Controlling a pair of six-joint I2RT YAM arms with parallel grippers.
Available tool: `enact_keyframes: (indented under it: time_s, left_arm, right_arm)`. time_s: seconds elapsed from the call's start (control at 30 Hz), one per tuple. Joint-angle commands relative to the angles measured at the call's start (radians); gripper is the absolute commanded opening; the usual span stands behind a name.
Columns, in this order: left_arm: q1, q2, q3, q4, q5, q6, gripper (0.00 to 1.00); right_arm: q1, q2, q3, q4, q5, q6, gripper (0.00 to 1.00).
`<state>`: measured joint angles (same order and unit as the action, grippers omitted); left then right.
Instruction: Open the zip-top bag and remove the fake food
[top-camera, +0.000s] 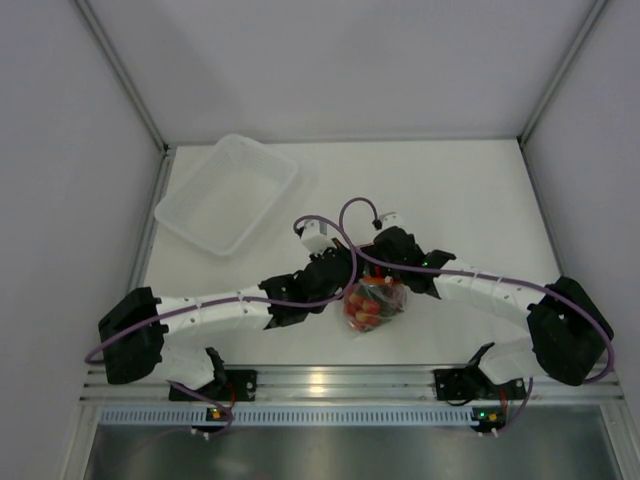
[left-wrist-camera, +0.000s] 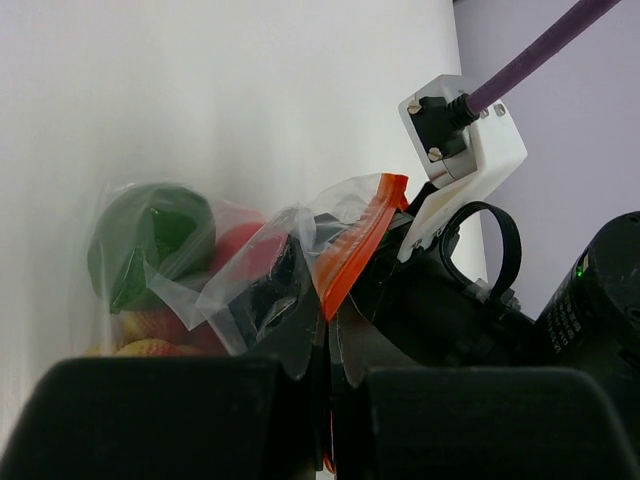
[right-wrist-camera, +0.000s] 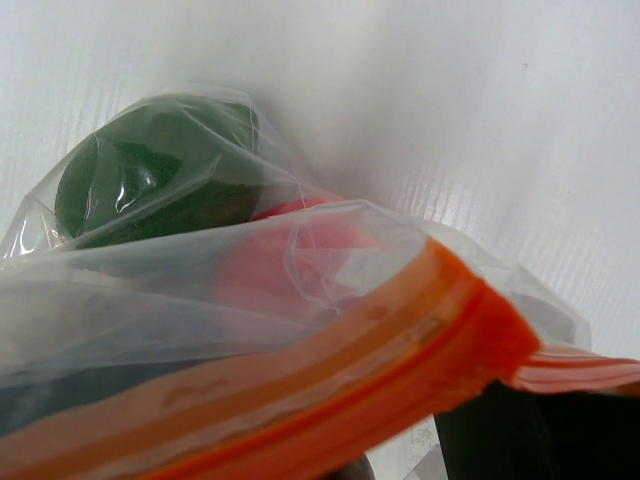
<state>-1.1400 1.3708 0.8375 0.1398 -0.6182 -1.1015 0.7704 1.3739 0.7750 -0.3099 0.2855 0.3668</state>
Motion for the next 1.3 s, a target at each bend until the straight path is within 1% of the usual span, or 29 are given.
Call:
enact_keyframes:
  time_s: [0.0, 0.07, 0.1, 0.17, 0.23, 0.27, 0.53, 0.87, 1.07, 1.27]
  left_arm:
    - [-0.001, 0.001, 0.008, 0.066, -0.011, 0.020, 0.00]
    - [-0.001, -0.001, 0.003, 0.066, -0.017, 0.023, 0.00]
    - [-0.001, -0.003, 0.000, 0.064, -0.026, 0.023, 0.00]
    - [-0.001, -0.003, -0.003, 0.064, -0.037, 0.028, 0.00]
    - [-0.001, -0.001, -0.012, 0.063, -0.052, 0.038, 0.00]
    - [-0.001, 0.001, -0.012, 0.064, -0.057, 0.041, 0.00]
    - [-0.001, 0.033, -0.014, 0.063, -0.074, 0.049, 0.00]
    - [-0.001, 0.062, -0.012, 0.064, -0.086, 0.054, 0.00]
    - [-0.001, 0.076, -0.005, 0.064, -0.081, 0.061, 0.00]
    - [-0.003, 0.097, 0.026, 0.064, -0.061, 0.109, 0.00]
  right_arm:
    - [0.023, 0.045, -0.068, -0.083, -0.051, 0.038, 0.72]
    - [0.021, 0.037, -0.059, -0.092, -0.037, 0.038, 0.65]
    - [0.023, 0.033, -0.059, -0.092, -0.032, 0.037, 0.55]
    - [0.024, 0.016, -0.059, -0.092, -0.016, 0.038, 0.48]
    - [0.029, -0.007, -0.053, -0.100, -0.005, 0.040, 0.45]
    - [0.035, -0.016, -0.051, -0.104, -0.003, 0.044, 0.38]
    - [0.081, -0.124, -0.003, -0.133, 0.021, 0.049, 0.24]
    - [0.125, -0.205, 0.018, -0.129, 0.032, 0.028, 0.17]
    - [0.152, -0.297, 0.012, -0.081, 0.012, 0.001, 0.17]
    - [0.194, -0.285, 0.041, -0.067, 0.003, -0.048, 0.15]
